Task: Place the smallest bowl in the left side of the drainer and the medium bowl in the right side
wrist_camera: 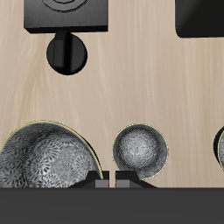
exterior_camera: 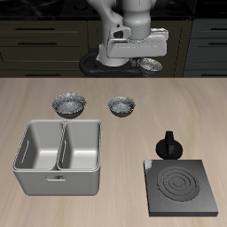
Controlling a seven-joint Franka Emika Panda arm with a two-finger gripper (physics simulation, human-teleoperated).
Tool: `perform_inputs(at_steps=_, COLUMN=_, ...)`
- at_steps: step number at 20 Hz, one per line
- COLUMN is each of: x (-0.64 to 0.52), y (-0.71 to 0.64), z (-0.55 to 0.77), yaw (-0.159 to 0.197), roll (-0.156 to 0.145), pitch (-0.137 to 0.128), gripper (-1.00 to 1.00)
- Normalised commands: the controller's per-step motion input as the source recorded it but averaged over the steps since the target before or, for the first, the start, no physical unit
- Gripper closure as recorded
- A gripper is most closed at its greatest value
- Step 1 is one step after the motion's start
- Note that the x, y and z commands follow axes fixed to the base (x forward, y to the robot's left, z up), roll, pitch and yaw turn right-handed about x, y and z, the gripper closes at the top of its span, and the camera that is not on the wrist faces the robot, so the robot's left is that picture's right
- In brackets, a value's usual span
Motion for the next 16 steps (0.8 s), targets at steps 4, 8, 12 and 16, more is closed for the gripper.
perform_inputs(at_steps=4, x=0.13, y=-0.37, z=0.17, yaw=-0.036, roll=-0.004, pitch=0.027, gripper=1.0)
perform_inputs(at_steps=8, x=0.16, y=-0.58, z=0.24, yaw=-0.022, roll=-0.079, pitch=-0.019, gripper=1.0)
perform_inputs(at_steps=12, x=0.11, y=-0.46, z=0.08, yaw=0.003, roll=-0.006, pitch=0.039, gripper=1.0)
perform_inputs(at_steps=16, x=0.16, y=-0.45, z=0.07, yaw=0.009, roll=-0.008, pitch=0.026, gripper=1.0)
